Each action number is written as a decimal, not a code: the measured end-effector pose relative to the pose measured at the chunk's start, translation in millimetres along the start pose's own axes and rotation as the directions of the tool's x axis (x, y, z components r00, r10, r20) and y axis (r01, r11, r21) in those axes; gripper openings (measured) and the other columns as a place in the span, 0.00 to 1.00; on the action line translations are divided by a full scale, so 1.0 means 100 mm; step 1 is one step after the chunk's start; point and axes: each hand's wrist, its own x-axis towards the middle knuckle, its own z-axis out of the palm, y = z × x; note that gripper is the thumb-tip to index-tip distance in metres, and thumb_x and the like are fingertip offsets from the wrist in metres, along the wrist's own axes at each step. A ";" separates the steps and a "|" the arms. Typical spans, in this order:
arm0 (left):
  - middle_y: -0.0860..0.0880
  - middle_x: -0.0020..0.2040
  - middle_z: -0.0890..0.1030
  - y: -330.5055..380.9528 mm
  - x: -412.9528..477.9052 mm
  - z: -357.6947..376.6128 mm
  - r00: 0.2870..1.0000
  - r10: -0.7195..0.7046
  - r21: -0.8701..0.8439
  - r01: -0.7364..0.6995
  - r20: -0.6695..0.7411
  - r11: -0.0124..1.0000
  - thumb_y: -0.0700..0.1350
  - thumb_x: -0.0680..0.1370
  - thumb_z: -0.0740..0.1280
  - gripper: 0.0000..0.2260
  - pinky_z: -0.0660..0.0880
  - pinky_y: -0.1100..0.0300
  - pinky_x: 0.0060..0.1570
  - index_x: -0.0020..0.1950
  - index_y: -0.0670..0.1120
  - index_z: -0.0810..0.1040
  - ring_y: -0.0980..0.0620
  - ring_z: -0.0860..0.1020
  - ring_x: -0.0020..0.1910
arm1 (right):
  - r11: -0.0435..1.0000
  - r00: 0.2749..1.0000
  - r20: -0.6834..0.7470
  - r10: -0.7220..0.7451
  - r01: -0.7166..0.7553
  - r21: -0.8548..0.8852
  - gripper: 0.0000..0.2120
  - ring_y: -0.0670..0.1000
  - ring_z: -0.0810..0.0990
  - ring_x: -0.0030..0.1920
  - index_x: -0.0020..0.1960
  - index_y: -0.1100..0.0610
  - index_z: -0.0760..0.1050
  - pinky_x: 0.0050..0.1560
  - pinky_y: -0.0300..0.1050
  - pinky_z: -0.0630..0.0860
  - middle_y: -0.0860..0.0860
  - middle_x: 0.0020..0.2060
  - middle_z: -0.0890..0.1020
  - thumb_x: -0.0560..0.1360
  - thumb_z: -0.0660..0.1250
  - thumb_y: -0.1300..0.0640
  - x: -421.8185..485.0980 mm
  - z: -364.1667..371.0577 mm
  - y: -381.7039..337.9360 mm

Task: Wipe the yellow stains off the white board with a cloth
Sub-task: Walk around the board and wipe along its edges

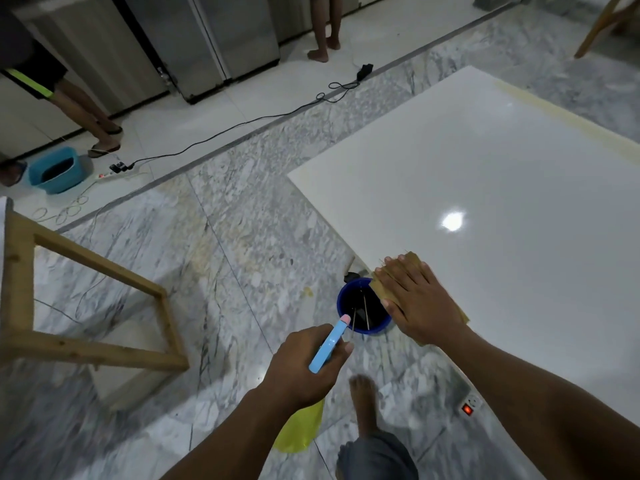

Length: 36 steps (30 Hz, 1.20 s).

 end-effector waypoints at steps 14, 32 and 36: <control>0.54 0.32 0.75 0.50 -0.38 0.82 0.992 0.106 0.089 -0.112 0.065 0.990 0.61 0.80 0.66 0.14 0.78 0.43 0.41 0.39 0.56 0.72 0.54 0.73 0.30 | 0.998 0.998 0.003 0.056 -0.056 0.037 0.30 0.53 0.47 0.81 0.81 0.47 0.52 0.78 0.58 0.52 0.49 0.81 0.54 0.81 0.52 0.42 -1.38 0.03 0.26; 0.45 0.35 0.81 1.35 -2.06 2.62 0.999 0.043 0.062 -0.043 -0.006 0.997 0.66 0.77 0.66 0.19 0.81 0.36 0.41 0.41 0.50 0.75 0.41 0.82 0.35 | 0.998 1.000 0.013 0.012 -0.012 0.063 0.30 0.53 0.45 0.81 0.81 0.47 0.49 0.78 0.60 0.52 0.49 0.81 0.52 0.82 0.48 0.40 -3.87 0.15 0.80; 0.44 0.36 0.81 1.51 -2.53 3.05 0.999 0.030 0.035 -0.031 0.017 0.999 0.68 0.76 0.65 0.21 0.84 0.37 0.41 0.43 0.49 0.76 0.41 0.82 0.36 | 0.998 1.000 0.023 0.002 -0.003 0.057 0.30 0.53 0.45 0.81 0.81 0.48 0.50 0.78 0.61 0.52 0.50 0.81 0.52 0.82 0.48 0.39 -4.46 0.15 0.94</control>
